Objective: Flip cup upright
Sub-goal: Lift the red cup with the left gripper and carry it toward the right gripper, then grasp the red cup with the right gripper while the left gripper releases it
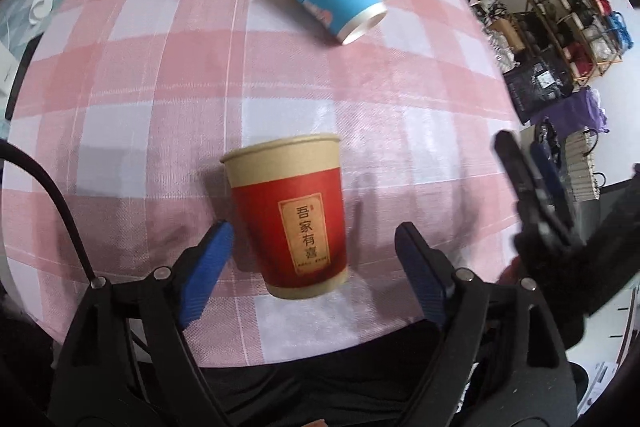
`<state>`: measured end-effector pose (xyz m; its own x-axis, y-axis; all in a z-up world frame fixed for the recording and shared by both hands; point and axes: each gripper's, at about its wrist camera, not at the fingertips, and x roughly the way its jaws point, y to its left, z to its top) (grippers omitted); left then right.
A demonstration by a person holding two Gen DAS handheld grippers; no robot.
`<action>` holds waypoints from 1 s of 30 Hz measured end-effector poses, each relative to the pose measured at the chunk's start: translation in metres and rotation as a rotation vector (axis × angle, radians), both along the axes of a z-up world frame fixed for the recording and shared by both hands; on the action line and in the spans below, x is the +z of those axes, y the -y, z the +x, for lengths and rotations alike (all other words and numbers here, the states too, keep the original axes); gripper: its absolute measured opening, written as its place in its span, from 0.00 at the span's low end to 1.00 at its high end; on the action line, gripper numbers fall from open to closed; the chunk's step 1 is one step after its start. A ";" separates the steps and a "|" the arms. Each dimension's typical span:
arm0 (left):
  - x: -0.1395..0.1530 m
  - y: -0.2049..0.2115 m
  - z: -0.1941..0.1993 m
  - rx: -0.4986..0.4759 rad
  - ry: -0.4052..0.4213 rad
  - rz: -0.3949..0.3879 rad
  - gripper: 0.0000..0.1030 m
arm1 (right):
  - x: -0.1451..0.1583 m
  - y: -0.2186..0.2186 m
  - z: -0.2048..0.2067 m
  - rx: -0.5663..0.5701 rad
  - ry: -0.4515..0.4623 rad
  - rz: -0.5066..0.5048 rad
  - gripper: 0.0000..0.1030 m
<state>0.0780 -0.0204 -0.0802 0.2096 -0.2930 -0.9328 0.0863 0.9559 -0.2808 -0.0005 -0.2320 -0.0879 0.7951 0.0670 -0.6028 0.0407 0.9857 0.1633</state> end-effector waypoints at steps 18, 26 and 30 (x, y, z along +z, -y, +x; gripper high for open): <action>0.094 -0.066 -0.026 0.189 0.443 0.066 0.99 | 0.010 -0.016 -0.001 0.053 -0.007 0.012 1.00; 0.085 -0.094 -0.041 0.259 0.500 0.155 0.99 | 0.013 -0.038 0.001 0.152 -0.074 0.090 1.00; 0.074 -0.109 -0.048 0.301 0.486 0.175 0.99 | 0.014 -0.058 -0.001 0.230 -0.117 0.141 1.00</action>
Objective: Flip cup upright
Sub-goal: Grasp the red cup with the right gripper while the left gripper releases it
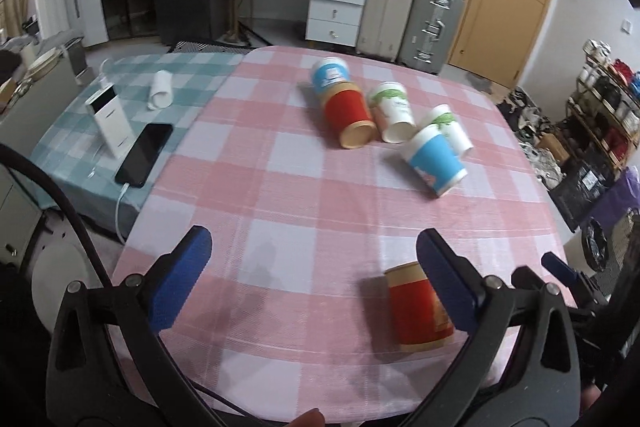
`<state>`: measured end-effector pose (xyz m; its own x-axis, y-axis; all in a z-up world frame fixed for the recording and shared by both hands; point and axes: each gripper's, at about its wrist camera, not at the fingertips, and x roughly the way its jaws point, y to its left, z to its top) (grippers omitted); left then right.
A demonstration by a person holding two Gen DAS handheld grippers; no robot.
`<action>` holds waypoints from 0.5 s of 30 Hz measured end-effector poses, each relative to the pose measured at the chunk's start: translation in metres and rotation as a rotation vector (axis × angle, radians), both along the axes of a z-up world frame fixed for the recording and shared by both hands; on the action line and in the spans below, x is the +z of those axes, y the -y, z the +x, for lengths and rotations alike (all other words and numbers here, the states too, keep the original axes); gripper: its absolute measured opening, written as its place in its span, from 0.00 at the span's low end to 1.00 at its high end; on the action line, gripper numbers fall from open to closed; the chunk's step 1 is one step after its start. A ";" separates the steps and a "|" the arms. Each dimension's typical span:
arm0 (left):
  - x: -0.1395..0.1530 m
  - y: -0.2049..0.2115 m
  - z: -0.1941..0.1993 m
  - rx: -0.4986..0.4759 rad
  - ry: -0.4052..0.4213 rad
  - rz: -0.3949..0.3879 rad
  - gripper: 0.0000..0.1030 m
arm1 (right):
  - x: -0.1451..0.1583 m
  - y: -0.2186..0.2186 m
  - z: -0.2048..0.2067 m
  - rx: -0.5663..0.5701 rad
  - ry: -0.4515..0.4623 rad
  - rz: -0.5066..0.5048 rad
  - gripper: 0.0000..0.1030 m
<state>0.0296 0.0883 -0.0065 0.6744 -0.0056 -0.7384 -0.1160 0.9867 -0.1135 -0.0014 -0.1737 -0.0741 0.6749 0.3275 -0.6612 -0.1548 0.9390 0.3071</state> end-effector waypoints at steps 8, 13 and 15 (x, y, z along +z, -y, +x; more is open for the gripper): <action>-0.002 -0.021 -0.014 0.060 0.036 0.019 0.99 | -0.010 -0.039 0.003 0.114 -0.072 0.023 1.00; 0.009 -0.029 -0.022 0.087 0.077 0.033 0.99 | -0.028 -0.062 0.012 0.168 -0.131 -0.010 1.00; 0.013 -0.031 -0.024 0.092 0.086 0.035 0.99 | -0.033 -0.066 0.017 0.178 -0.148 -0.007 1.00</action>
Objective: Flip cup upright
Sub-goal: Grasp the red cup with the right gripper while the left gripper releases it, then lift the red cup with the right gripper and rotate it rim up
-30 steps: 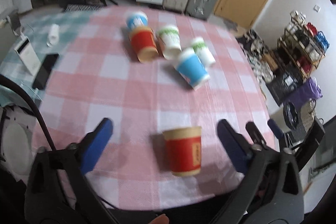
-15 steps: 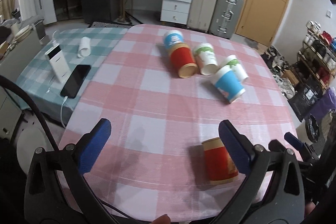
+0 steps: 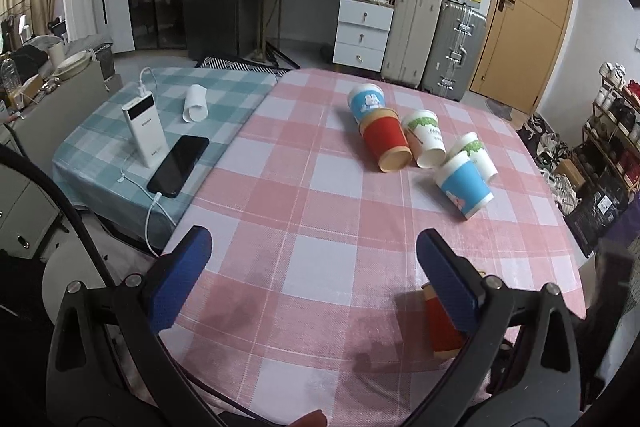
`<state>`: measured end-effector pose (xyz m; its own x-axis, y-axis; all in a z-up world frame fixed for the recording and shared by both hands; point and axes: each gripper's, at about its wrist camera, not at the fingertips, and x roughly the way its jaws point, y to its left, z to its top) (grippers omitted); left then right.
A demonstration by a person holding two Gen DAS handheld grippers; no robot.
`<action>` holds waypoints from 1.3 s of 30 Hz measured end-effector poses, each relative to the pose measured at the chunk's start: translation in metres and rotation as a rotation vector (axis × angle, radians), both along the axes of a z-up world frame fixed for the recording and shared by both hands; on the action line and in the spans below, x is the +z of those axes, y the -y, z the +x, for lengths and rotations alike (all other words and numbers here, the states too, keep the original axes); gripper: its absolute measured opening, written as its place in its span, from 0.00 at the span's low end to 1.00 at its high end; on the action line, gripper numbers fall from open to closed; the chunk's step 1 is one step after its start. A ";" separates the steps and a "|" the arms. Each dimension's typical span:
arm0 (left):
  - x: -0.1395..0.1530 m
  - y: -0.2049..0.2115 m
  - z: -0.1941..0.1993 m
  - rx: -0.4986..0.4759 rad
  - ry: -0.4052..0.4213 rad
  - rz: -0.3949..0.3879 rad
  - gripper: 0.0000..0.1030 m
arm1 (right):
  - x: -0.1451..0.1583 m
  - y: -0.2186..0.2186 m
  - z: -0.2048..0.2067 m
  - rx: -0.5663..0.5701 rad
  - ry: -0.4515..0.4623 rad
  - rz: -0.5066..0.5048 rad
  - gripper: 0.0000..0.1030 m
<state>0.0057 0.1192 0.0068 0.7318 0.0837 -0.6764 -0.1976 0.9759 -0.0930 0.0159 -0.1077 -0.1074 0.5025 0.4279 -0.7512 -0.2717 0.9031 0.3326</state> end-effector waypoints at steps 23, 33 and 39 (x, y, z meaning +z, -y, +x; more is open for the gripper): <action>-0.006 -0.006 0.002 -0.005 -0.018 -0.021 0.99 | -0.026 -0.013 0.031 0.038 -0.127 -0.001 0.61; -0.009 -0.002 0.005 -0.012 -0.012 -0.024 0.99 | -0.004 -0.026 0.000 0.070 0.202 -0.040 0.61; -0.008 -0.002 0.004 -0.009 -0.005 -0.026 0.99 | -0.005 -0.032 -0.014 -0.014 0.330 -0.069 0.61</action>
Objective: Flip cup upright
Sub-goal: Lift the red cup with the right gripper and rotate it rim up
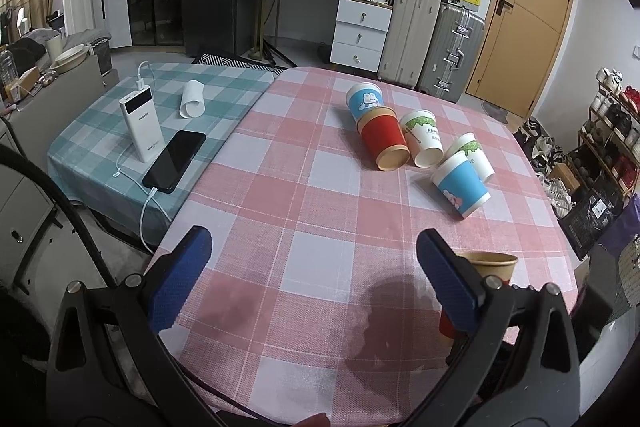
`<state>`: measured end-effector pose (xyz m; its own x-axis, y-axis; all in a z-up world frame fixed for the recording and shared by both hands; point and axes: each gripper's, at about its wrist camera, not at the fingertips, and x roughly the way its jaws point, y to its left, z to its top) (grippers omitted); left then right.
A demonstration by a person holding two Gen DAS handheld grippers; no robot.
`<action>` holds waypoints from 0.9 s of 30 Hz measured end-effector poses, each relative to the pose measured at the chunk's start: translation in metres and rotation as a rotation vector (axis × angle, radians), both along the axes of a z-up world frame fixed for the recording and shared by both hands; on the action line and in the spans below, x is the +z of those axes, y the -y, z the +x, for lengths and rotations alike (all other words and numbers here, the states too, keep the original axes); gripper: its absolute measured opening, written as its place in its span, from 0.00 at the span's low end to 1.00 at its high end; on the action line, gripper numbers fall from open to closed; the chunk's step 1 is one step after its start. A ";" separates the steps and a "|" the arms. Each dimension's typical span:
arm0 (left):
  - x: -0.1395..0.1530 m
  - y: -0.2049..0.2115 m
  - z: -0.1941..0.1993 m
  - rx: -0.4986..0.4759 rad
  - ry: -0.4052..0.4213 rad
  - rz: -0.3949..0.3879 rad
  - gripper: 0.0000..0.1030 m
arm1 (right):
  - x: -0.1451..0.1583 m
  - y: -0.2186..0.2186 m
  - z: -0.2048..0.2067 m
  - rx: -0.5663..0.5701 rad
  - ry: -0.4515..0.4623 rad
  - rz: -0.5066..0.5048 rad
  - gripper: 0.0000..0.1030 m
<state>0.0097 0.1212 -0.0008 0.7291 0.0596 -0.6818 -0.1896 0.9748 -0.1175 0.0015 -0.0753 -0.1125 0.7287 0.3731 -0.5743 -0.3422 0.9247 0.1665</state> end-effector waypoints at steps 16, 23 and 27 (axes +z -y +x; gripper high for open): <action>0.006 0.004 -0.011 -0.002 0.019 -0.018 0.99 | -0.027 -0.037 -0.056 -0.162 0.301 -0.151 0.60; 0.008 0.005 -0.015 -0.003 0.021 -0.019 0.99 | -0.031 -0.038 -0.068 -0.215 0.406 -0.191 0.60; 0.009 0.008 -0.021 -0.012 0.021 -0.015 0.99 | -0.031 -0.041 -0.068 -0.190 0.386 -0.214 0.60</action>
